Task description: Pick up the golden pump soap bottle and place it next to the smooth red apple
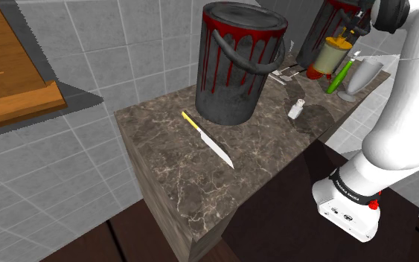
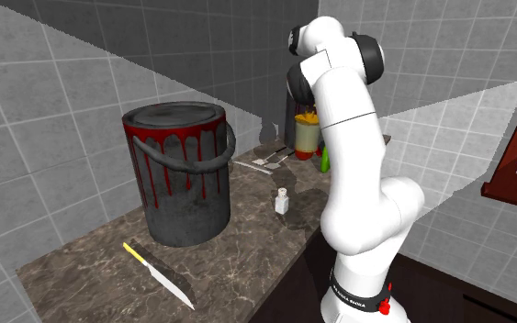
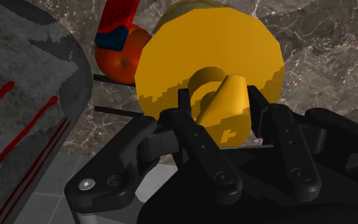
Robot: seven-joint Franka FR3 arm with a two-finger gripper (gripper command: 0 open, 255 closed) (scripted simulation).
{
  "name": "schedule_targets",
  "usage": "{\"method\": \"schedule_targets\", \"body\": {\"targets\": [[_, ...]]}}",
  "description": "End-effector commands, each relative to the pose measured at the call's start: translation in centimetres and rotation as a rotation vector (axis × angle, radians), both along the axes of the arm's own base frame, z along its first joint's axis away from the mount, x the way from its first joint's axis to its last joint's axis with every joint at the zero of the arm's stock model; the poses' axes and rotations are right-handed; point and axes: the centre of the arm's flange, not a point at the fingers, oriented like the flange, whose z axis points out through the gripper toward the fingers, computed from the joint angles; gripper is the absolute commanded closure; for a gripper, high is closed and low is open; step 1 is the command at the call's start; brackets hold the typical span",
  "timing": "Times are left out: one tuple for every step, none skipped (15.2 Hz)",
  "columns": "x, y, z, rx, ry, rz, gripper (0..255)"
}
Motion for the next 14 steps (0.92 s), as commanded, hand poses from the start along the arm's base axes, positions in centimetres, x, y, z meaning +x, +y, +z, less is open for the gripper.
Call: {"method": "schedule_targets", "body": {"targets": [[-0.1,0.0,-1.0,-0.001,-0.001,0.000,255],[-0.1,0.0,-1.6,-0.001,-0.001,0.000,255],[-0.1,0.0,-2.1,-0.001,-0.001,0.000,255],[-0.1,0.0,-2.6,-0.001,-0.001,0.000,255],[-0.1,0.0,-3.2,-0.001,-0.001,0.000,255],[-0.1,0.0,-3.7,-0.001,-0.001,0.000,255],[-0.1,0.0,-4.2,-0.001,-0.001,0.000,255],[-0.1,0.0,-4.7,-0.001,-0.001,0.000,255],[-0.1,0.0,-5.3,-0.001,-0.001,0.000,255],[-0.1,0.0,-5.8,-0.001,-0.001,0.000,255],[-0.1,0.0,-6.3,-0.001,-0.001,0.000,255],[-0.1,0.0,-6.9,-0.001,-0.001,0.000,255],[-0.1,0.0,-7.4,-0.001,-0.001,0.000,255],[-0.1,0.0,-7.9,-0.001,-0.001,0.000,255]]}}
